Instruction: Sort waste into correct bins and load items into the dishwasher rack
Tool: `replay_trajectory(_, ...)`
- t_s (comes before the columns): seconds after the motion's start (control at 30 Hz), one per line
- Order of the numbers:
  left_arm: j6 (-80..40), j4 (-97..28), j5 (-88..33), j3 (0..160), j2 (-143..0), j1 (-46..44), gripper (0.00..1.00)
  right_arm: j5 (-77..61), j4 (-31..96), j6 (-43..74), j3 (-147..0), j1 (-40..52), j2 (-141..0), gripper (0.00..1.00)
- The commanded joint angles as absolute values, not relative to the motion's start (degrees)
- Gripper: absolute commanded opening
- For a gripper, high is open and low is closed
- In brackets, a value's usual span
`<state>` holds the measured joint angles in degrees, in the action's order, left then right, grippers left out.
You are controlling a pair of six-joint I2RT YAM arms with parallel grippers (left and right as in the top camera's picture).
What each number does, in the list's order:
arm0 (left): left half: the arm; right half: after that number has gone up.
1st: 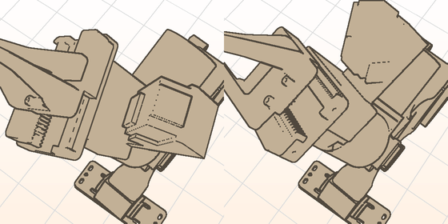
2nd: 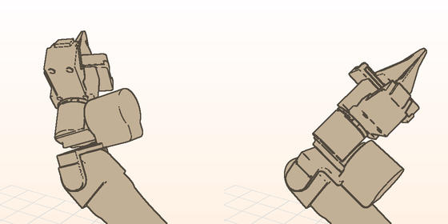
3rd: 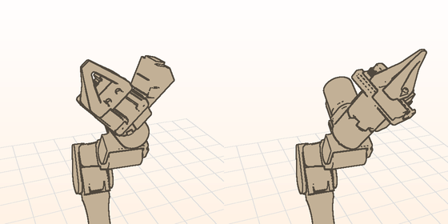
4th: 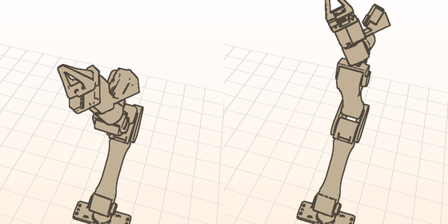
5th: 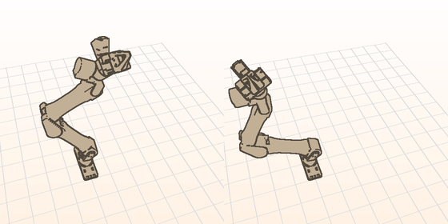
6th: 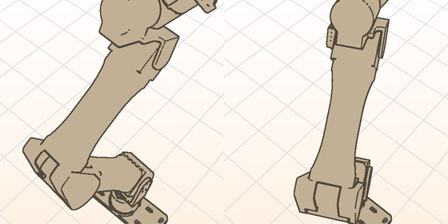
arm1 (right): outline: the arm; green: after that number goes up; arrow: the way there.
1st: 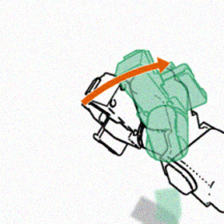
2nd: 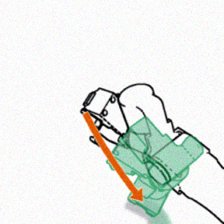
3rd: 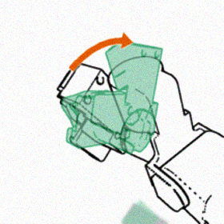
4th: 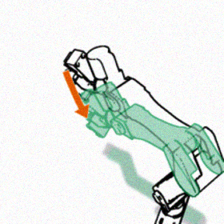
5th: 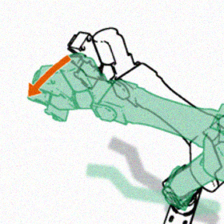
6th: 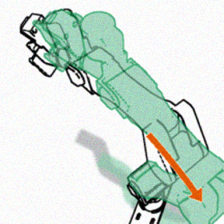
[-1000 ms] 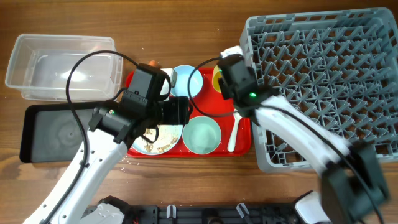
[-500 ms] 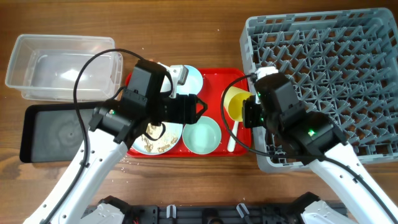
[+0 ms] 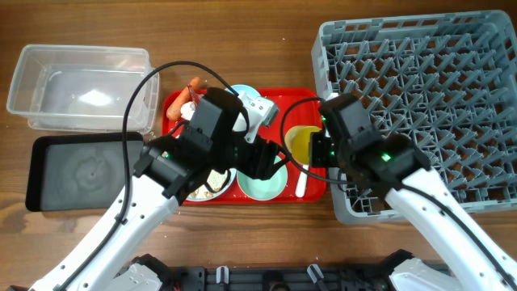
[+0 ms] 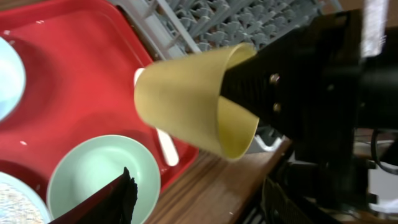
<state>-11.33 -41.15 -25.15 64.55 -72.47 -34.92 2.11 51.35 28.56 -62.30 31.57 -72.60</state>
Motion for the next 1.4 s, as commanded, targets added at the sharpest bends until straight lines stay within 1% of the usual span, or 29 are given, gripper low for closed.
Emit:
replay_trajectory(0.0,-9.8,-41.43,-19.35,64.93,-72.9,-35.42,0.66,-2.04,49.89,30.09,-62.63,31.55,-74.04,0.04)
replay_trajectory(0.13,-9.8,-43.46,-13.1,64.93,-73.3,-35.42,0.67,-0.51,48.53,33.1,-62.63,30.87,-76.55,0.04)
replay_trajectory(0.23,-9.82,-44.71,-11.16,64.93,-73.3,-35.42,0.67,-4.16,48.4,32.14,-62.63,31.18,-80.84,0.04)
replay_trajectory(0.33,-12.1,-47.86,-10.31,64.95,-71.77,-34.48,0.6,-12.03,48.4,26.89,-62.63,31.66,-84.16,0.04)
replay_trajectory(0.4,-15.59,-48.86,-9.23,64.95,-68.29,-31.88,0.59,-12.78,49.43,26.57,-62.61,32.64,-85.19,0.04)
replay_trajectory(0.47,-17.39,-48.73,-9.3,64.95,-63.72,-28.47,0.62,-12.8,50.43,26.57,-62.61,33.65,-85.8,0.04)
replay_trajectory(0.53,-17.41,-48.9,-9.3,64.95,-59.96,-25.8,0.69,-12.73,50.63,25.87,-62.61,35.14,-86.78,0.05)
replay_trajectory(0.6,-17.41,-49.43,-9.3,64.95,-57.89,-24.29,0.74,-11.7,50.74,25.45,-62.61,36.8,-88.33,0.05)
replay_trajectory(0.67,-17.41,-51.07,-9.3,64.95,-57.25,-23.77,0.77,-11.38,49.04,25.45,-62.61,39.33,-91.15,0.1)
replay_trajectory(0.7,-17.41,-51.99,-9.3,64.95,-57.52,-23.77,0.78,-9.87,47.92,25.67,-62.61,40.38,-92.49,0.14)
replay_trajectory(0.77,-17.41,-54.3,-9.32,64.95,-58.5,-23.77,0.77,-5.5,46.87,28.73,-62.61,41.45,-93.51,0.44)
replay_trajectory(0.8,-17.39,-55.35,-9.32,64.95,-58.94,-23.77,0.77,-3.95,46.72,30.11,-62.7,41.45,-92.99,0.51)
replay_trajectory(0.83,-17.39,-56.36,-9.32,64.95,-59.31,-23.77,0.78,-3.88,46.04,30.13,-62.78,41.28,-92.12,0.54)
replay_trajectory(0.93,-17.39,-58.22,-11.18,64.93,-60.51,-23.77,0.78,-3.79,44.29,30.15,-62.81,39.44,-86.35,0.56)
replay_trajectory(1.07,-17.39,-60.01,-13.02,64.84,-63.55,-24.01,0.76,-3.42,43.33,30.33,-62.81,33.61,-77.25,0.59)
replay_trajectory(1.17,-17.45,-60.16,-15.4,64.84,-70.22,-26.55,0.68,-4.19,44.14,30.61,-62.78,25.43,-70.24,0.59)
replay_trajectory(1.23,-19.46,-59.59,-15.55,64.84,-76.75,-29.65,0.64,-6.11,46.17,30.0,-62.78,22.04,-68.95,0.59)
replay_trajectory(1.37,-24.93,-58.28,-12.12,64.84,-86.28,-32.4,0.61,-6.02,50.92,29.95,-62.63,21.63,-69.65,0.61)
